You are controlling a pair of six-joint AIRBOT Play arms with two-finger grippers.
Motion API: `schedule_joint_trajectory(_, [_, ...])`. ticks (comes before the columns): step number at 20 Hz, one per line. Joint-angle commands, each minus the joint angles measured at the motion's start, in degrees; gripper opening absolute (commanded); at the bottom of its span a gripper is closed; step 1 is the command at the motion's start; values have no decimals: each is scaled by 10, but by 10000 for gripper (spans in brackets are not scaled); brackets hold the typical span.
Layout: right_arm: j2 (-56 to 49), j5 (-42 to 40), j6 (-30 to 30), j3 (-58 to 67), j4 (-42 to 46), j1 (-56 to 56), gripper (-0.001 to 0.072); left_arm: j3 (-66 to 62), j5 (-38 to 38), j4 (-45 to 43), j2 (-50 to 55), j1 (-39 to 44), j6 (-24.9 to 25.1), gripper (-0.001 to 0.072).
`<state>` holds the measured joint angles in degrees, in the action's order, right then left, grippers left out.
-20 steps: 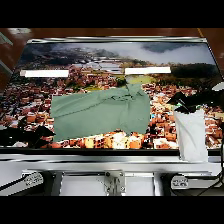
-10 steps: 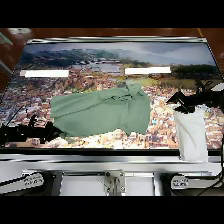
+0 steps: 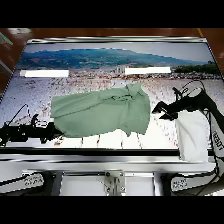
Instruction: Fold the shirts.
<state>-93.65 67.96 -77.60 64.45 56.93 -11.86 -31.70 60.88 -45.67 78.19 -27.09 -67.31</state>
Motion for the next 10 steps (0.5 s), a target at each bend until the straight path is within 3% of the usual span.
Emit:
schedule_joint_trajectory(1, [-34,-30,8,-5,-50,37,690,-12,24,11,-23,-1,17,38])
schedule_joint_trajectory(4, [-48,-35,7,-5,-58,58,680,-24,26,12,-39,-1,17,38])
schedule_joint_trajectory(5, [-50,-32,7,-5,-59,66,561,-29,26,12,-42,-2,17,38])
schedule_joint_trajectory(6, [-49,-29,8,-5,-62,76,392,-36,26,12,-44,-1,17,38])
schedule_joint_trajectory(7, [-48,-23,12,-5,-64,83,175,-43,30,12,-45,-1,16,37])
schedule_joint_trajectory(8, [-43,-13,14,-5,-65,85,58,-52,37,12,-47,-1,15,37])
schedule_joint_trajectory(10, [-12,7,31,-2,-74,82,53,-80,45,11,-75,-1,15,36])
